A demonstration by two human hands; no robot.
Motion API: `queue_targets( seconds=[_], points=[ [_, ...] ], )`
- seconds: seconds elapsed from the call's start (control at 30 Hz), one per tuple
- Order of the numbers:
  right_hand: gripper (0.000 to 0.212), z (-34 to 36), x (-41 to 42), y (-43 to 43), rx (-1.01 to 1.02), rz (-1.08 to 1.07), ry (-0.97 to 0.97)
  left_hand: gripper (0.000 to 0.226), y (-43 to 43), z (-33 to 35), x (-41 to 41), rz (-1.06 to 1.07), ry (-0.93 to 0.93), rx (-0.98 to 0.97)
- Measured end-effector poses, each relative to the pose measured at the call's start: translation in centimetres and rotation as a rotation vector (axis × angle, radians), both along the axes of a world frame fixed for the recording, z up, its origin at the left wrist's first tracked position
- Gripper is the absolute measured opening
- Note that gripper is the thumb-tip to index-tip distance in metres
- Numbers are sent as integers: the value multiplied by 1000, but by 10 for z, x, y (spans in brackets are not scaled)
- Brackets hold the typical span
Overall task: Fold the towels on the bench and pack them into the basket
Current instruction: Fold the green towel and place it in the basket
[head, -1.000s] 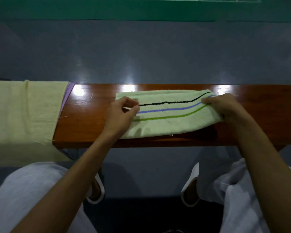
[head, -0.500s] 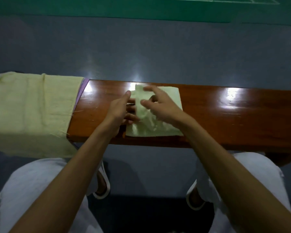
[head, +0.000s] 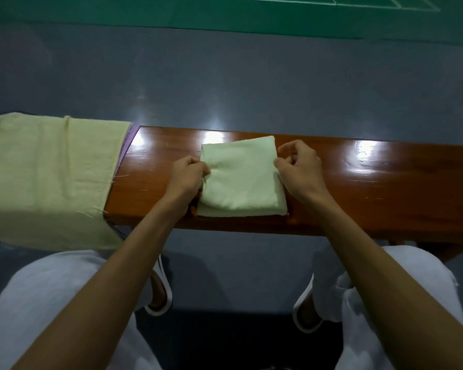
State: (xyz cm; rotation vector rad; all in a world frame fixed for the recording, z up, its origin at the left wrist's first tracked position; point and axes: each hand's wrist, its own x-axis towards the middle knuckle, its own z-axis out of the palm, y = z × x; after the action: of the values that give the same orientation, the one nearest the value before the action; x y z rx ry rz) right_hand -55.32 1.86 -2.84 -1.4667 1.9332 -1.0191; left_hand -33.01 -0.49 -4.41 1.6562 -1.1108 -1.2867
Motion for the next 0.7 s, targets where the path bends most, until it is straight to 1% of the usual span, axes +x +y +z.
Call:
queue_targets(
  seconds=[0.07,0.1,0.17,0.2,0.23,0.27,0.3,0.37,0.4,0.43,0.47,0.53,0.6,0.7],
  points=[
    [20,-1,1,2,14,12,26,15,0,-1,3,-1,-90,-30],
    [21,-2,2,2,6,9,50,14,1,-1,5,-8,-175,-46],
    [22,-5,5,2,-47,-13,135,27,4,-3,5,-8,-476,-109],
    [23,-5,6,2,-97,-22,194,33,6,-4,4,7,-642,-177],
    [23,-6,9,2,-150,-17,256,36,8,-5,1,16,-757,-271],
    [25,-7,13,2,-196,8,317,37,10,-5,-3,6,-802,-382],
    [27,-8,17,3,-233,51,372,37,10,-6,-8,-38,-804,-493],
    [38,-14,27,2,-259,161,485,42,11,-8,-19,-218,-828,-656],
    [46,-18,30,1,-236,223,539,48,11,-11,-24,-324,-861,-690],
    [56,-22,33,1,-182,297,579,55,12,-14,-28,-424,-883,-684],
    [64,-26,35,1,-107,375,614,62,13,-18,-32,-509,-901,-630],
    [67,-35,36,-1,43,488,700,69,15,-30,-34,-611,-970,-487],
    [66,-42,34,-3,112,518,765,70,15,-37,-33,-620,-1044,-411],
    [68,-44,31,-5,144,497,795,73,14,-38,-34,-585,-1080,-380]
  ],
)
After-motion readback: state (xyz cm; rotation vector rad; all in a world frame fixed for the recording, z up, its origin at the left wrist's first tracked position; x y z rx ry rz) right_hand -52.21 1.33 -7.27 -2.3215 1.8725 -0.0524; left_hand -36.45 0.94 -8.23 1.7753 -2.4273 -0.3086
